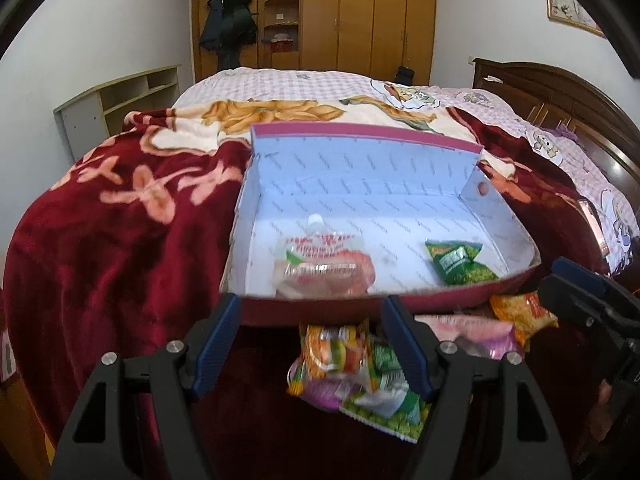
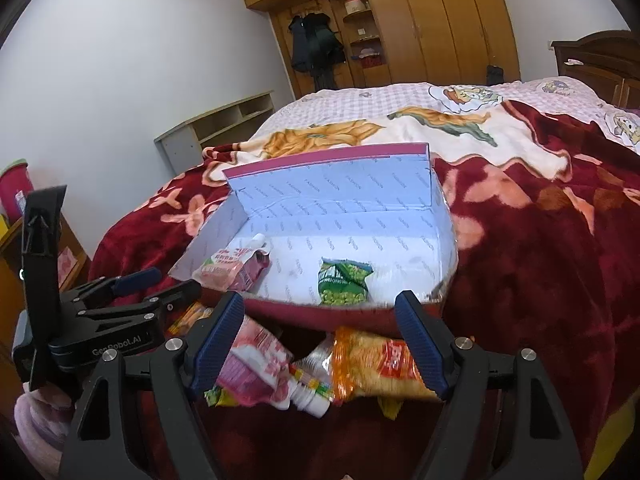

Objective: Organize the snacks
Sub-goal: 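Move the left tool back to the pile and grasp the rainbow candy packet, then lift the candy packet with the left tool while the right tool grasps the pink snack bag, then release the candy packet from the left tool while the right tool drops the pink bag in the box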

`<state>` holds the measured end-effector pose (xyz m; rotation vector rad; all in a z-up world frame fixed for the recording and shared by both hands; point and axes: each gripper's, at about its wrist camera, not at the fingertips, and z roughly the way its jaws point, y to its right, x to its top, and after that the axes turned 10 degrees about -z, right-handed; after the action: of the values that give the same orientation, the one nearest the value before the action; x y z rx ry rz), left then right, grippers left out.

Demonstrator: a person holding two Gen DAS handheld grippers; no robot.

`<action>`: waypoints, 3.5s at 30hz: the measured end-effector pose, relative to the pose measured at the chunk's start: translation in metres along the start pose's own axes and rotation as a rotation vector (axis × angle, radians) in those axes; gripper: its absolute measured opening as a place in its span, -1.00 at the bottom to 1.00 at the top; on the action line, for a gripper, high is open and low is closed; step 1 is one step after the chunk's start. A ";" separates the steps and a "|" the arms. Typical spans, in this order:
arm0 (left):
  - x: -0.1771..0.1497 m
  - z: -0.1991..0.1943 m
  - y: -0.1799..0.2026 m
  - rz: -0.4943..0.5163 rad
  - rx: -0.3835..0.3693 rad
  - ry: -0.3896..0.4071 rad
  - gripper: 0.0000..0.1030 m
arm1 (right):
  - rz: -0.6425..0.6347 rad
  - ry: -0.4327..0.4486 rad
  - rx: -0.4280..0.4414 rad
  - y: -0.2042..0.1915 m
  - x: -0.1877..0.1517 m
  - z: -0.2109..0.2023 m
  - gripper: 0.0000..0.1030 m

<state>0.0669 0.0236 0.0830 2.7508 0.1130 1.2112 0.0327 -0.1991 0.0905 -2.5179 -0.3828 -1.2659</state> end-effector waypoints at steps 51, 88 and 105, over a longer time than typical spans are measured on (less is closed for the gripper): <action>-0.034 0.021 -0.020 -0.116 -0.025 -0.053 -0.18 | -0.049 -0.097 0.087 -0.035 -0.031 0.015 0.55; -0.035 -0.009 -0.036 -0.173 -0.058 0.009 -0.18 | -0.052 -0.048 0.098 -0.048 -0.029 0.011 -0.40; 0.006 -0.035 -0.008 -0.095 -0.065 0.089 -0.18 | -0.046 0.022 0.054 -0.034 -0.008 -0.014 -0.40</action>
<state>0.0445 0.0355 0.1094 2.6053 0.2075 1.2887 0.0057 -0.1738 0.0972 -2.4613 -0.4657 -1.2820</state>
